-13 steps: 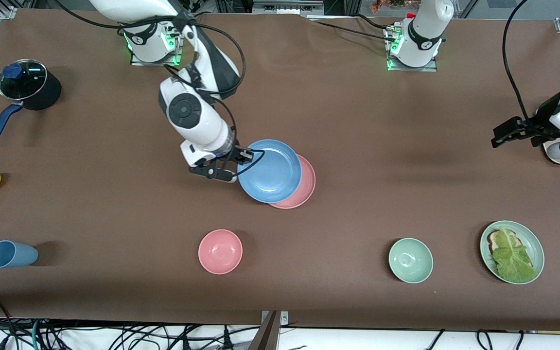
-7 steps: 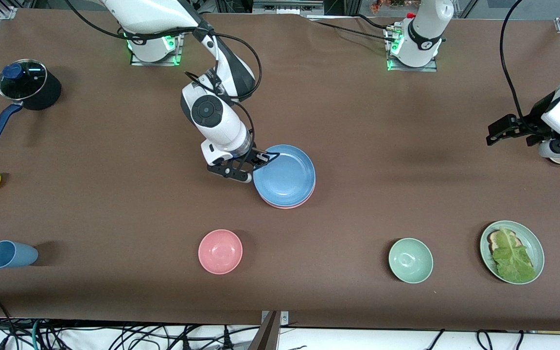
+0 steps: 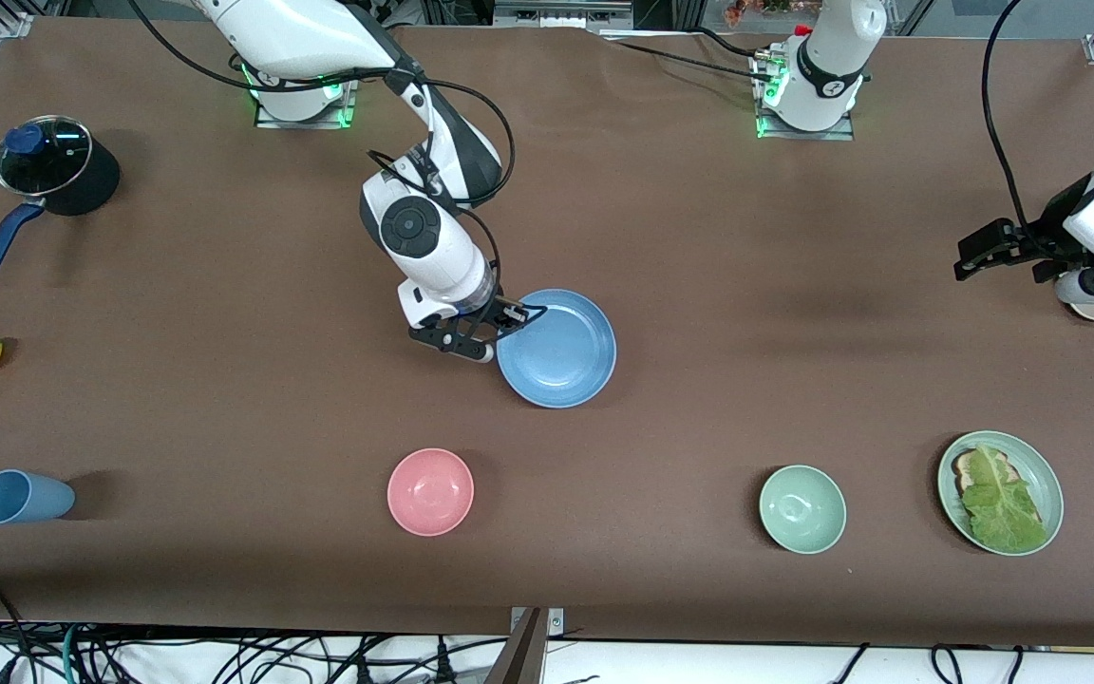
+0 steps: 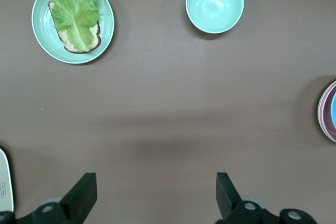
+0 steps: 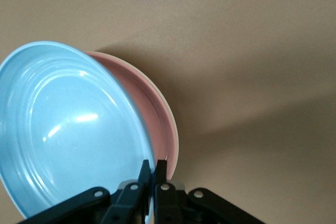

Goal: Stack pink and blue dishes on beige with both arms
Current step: 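Lower the blue plate onto the pink plate and open the right gripper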

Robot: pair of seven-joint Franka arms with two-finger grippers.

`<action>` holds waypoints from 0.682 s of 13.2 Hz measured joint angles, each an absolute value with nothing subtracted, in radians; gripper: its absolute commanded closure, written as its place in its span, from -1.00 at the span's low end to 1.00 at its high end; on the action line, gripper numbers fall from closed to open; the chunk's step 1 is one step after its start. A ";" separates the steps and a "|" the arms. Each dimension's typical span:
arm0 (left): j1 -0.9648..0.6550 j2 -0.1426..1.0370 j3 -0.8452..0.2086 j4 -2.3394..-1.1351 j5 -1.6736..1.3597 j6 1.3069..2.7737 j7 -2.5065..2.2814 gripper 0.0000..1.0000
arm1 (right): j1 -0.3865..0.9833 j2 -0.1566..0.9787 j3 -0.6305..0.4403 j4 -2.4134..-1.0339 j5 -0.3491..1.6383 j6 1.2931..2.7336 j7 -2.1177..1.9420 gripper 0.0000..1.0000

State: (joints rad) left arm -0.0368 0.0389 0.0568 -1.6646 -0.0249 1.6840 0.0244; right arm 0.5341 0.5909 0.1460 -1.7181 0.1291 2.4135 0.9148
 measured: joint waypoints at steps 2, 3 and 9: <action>-0.037 0.036 0.057 -1.651 -0.025 1.673 0.025 -1.00 | 0.540 0.597 0.146 -1.718 0.129 2.417 0.939 1.00; -0.037 0.035 0.056 -1.646 -0.025 1.669 0.025 -1.00 | 0.542 0.599 0.146 -1.718 0.129 2.417 0.945 0.99; -0.037 0.035 0.054 -1.643 -0.025 1.654 0.025 -1.00 | 0.543 0.601 0.145 -1.717 0.129 2.418 0.953 -0.58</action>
